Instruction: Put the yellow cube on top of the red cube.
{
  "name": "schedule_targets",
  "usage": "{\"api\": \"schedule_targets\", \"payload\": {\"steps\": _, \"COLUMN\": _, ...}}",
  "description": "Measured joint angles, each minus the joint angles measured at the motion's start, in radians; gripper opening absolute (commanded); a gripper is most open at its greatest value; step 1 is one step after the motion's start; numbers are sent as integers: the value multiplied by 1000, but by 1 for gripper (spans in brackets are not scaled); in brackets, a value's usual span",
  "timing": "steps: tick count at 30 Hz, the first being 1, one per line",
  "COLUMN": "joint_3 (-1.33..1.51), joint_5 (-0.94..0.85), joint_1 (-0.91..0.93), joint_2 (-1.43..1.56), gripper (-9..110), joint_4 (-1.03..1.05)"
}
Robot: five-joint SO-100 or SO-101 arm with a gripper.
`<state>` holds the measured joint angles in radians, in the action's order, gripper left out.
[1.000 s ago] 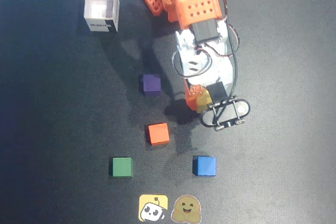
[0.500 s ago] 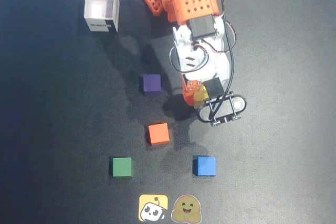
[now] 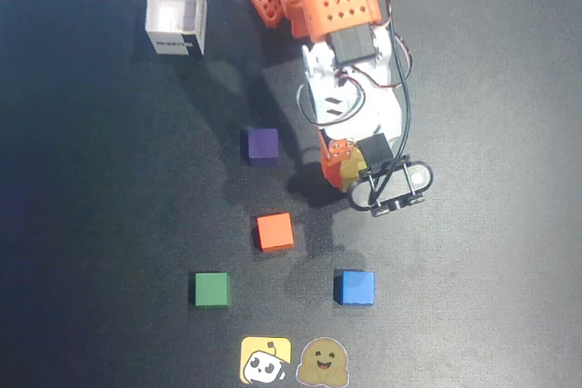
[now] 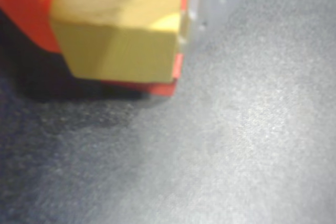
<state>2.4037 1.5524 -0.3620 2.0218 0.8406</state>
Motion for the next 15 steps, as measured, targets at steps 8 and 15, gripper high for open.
{"api": "schedule_targets", "payload": {"steps": 8, "joint_3": 18, "joint_5": 6, "joint_1": -6, "joint_2": 0, "gripper": 6, "joint_4": -31}}
{"api": "schedule_targets", "payload": {"steps": 15, "joint_3": 18, "joint_5": 0, "joint_1": -12, "joint_2": 0, "gripper": 14, "joint_4": -37}}
